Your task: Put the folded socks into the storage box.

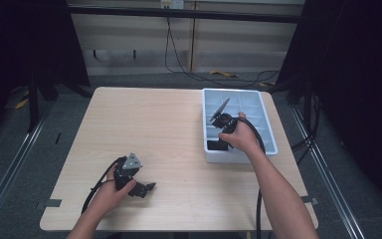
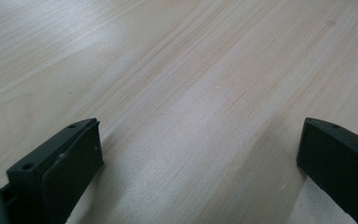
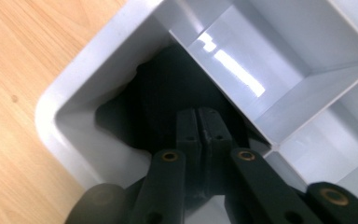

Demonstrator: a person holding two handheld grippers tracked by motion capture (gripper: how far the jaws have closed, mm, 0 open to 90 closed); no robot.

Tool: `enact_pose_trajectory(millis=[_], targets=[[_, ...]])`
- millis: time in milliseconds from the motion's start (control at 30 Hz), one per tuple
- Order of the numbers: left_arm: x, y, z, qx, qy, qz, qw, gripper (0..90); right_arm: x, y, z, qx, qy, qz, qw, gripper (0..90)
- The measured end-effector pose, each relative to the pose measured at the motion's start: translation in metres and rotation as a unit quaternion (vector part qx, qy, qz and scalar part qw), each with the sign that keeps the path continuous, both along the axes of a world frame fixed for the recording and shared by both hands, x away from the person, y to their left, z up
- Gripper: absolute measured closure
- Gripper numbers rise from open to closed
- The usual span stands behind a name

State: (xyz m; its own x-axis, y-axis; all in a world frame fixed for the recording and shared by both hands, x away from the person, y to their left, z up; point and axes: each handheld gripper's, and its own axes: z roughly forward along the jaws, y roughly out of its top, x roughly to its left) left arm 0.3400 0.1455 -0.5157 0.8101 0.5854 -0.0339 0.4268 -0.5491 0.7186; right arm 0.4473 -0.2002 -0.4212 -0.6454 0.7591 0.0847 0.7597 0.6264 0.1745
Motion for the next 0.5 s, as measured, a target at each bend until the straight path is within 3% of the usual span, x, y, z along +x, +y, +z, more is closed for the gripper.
enact_pose_trajectory(millis=[333,500], targets=[[0.000,0.000,0.000,0.000,0.000,0.000,1.0000,0.0,0.001,-0.004,0.032,-0.016,-0.024,0.000,0.9996,71.9],[0.000,0.000,0.000,0.001,0.002,-0.001,1.0000,0.0,-0.001,-0.005,0.040,-0.018,-0.029,-0.005,0.9994,60.6]])
